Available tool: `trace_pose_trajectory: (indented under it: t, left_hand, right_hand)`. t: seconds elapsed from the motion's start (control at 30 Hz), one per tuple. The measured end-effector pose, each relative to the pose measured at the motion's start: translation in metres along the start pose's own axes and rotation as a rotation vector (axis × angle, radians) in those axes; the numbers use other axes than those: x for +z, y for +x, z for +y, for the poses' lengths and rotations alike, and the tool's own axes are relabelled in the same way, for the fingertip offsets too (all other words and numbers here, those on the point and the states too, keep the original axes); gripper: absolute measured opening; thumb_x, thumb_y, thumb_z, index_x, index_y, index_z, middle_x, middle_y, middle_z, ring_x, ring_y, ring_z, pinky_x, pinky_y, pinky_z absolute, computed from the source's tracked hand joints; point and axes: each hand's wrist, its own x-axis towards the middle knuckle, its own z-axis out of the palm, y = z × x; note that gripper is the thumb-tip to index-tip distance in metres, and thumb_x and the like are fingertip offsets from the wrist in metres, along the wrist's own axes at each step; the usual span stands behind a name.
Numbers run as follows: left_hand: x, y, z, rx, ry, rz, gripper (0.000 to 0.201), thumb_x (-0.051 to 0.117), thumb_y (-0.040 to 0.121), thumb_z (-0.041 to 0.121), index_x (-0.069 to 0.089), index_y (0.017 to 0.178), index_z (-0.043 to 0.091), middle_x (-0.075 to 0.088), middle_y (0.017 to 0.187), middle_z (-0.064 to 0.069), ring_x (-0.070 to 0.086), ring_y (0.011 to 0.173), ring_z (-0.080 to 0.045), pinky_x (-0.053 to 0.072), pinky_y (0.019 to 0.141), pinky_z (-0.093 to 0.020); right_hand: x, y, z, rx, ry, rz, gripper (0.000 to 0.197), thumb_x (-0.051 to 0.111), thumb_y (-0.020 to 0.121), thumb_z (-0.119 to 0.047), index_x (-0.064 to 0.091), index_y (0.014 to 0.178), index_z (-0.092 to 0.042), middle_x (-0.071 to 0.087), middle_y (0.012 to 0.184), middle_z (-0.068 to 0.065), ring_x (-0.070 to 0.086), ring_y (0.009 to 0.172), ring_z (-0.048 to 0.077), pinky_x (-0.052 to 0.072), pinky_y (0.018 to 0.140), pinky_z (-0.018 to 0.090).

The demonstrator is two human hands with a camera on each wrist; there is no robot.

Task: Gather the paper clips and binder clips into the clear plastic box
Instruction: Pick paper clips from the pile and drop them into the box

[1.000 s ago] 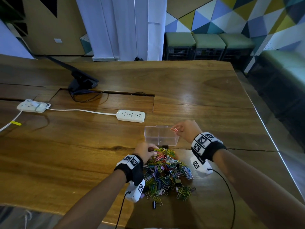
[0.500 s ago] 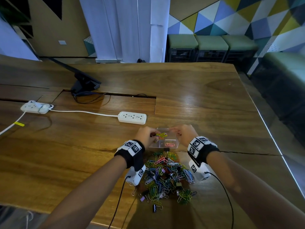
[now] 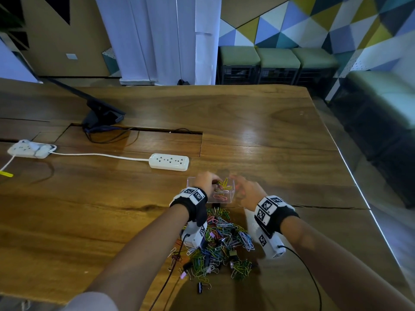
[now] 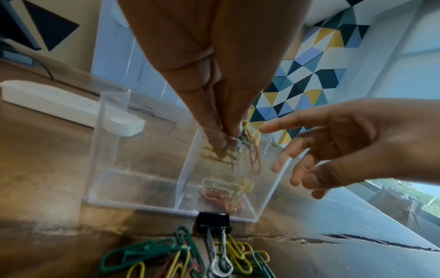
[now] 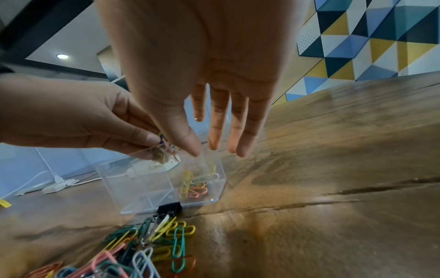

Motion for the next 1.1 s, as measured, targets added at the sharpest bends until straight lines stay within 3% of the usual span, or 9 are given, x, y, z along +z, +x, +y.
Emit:
trace_pose_trajectory:
  t: [0.1,0.33,0.5,0.57,0.67,0.73,0.8,0.97,1.1]
  left_hand:
    - [0.002,0.003,-0.002,-0.006,-0.009,-0.068,0.033,0.049,0.094,0.001,0.06,0.124,0.007,0.058,0.132,-0.012,0.057,0.118,-0.025,0.041,0.095,-0.025]
    - [0.006,0.001,-0.006,0.028,-0.116,-0.063,0.04,0.042,0.091,-0.01,0.059,0.124,0.006,0.057,0.132,-0.013,0.053,0.123,-0.026,0.042,0.104,-0.032]
    - [0.005,-0.008,-0.009,0.08,-0.227,0.0,0.049,0.037,0.087,-0.018,0.061,0.122,0.008,0.062,0.124,-0.008,0.057,0.114,-0.019,0.047,0.094,-0.025]
    - [0.003,-0.014,-0.011,0.102,-0.234,0.035,0.046,0.04,0.088,-0.015,0.063,0.118,0.012,0.063,0.122,-0.004,0.058,0.107,-0.014,0.048,0.087,-0.018]
    - [0.005,-0.029,-0.016,0.147,-0.219,0.12,0.032,0.05,0.088,-0.005,0.066,0.107,0.014,0.059,0.108,0.0,0.053,0.09,-0.007,0.045,0.07,-0.008]
    - [0.013,-0.042,-0.022,0.166,-0.138,0.134,0.019,0.057,0.086,0.006,0.066,0.1,0.016,0.052,0.099,0.003,0.051,0.09,-0.01,0.047,0.079,-0.016]
    - [0.026,-0.054,-0.031,0.131,-0.036,0.088,0.015,0.063,0.084,0.021,0.062,0.099,0.019,0.047,0.097,0.005,0.049,0.092,-0.012,0.05,0.088,-0.031]
    - [0.058,-0.073,-0.048,-0.078,0.259,-0.076,0.072,0.063,0.071,0.064,0.042,0.128,0.025,0.04,0.123,-0.003,0.042,0.116,-0.021,0.046,0.095,-0.04]
    - [0.072,-0.08,-0.053,-0.17,0.322,-0.069,0.093,0.06,0.065,0.074,0.031,0.138,0.025,0.033,0.132,-0.004,0.036,0.123,-0.026,0.044,0.097,-0.044]
  right_hand:
    - [0.002,0.002,0.003,-0.008,0.004,-0.006,0.079,0.063,0.077,-0.001,0.026,0.143,-0.027,0.064,0.112,0.004,0.059,0.081,0.011,0.056,0.08,0.028]
    - [0.004,0.004,0.008,-0.029,-0.003,-0.012,0.081,0.064,0.078,-0.002,0.024,0.143,-0.028,0.064,0.111,0.002,0.06,0.086,0.012,0.053,0.083,0.025]
    - [0.01,-0.008,0.014,0.028,0.051,0.013,0.085,0.068,0.079,-0.01,0.017,0.146,-0.025,0.062,0.114,0.0,0.061,0.102,0.016,0.048,0.09,0.024]
    - [0.016,-0.017,0.02,0.073,0.055,0.012,0.082,0.069,0.079,-0.014,0.021,0.145,-0.024,0.063,0.115,0.001,0.062,0.098,0.016,0.052,0.087,0.026]
    - [0.025,-0.036,0.031,0.138,-0.036,-0.079,0.053,0.066,0.082,-0.028,0.043,0.129,-0.018,0.064,0.111,0.002,0.062,0.088,0.014,0.05,0.076,0.021]
    - [0.035,-0.048,0.037,0.186,-0.048,-0.161,0.051,0.068,0.078,-0.04,0.051,0.119,-0.016,0.06,0.114,0.001,0.059,0.097,0.014,0.05,0.085,0.025]
    - [0.043,-0.061,0.039,0.245,0.018,-0.187,0.063,0.075,0.067,-0.048,0.05,0.118,-0.019,0.053,0.115,-0.003,0.054,0.101,0.016,0.05,0.09,0.031]
    - [0.056,-0.076,0.029,0.269,0.023,-0.158,0.077,0.081,0.053,-0.053,0.047,0.115,-0.025,0.041,0.11,-0.007,0.05,0.095,0.013,0.053,0.084,0.03]
    - [0.064,-0.078,0.019,0.251,0.056,-0.139,0.073,0.082,0.058,-0.044,0.047,0.117,-0.023,0.038,0.115,-0.005,0.048,0.096,0.011,0.052,0.087,0.029]
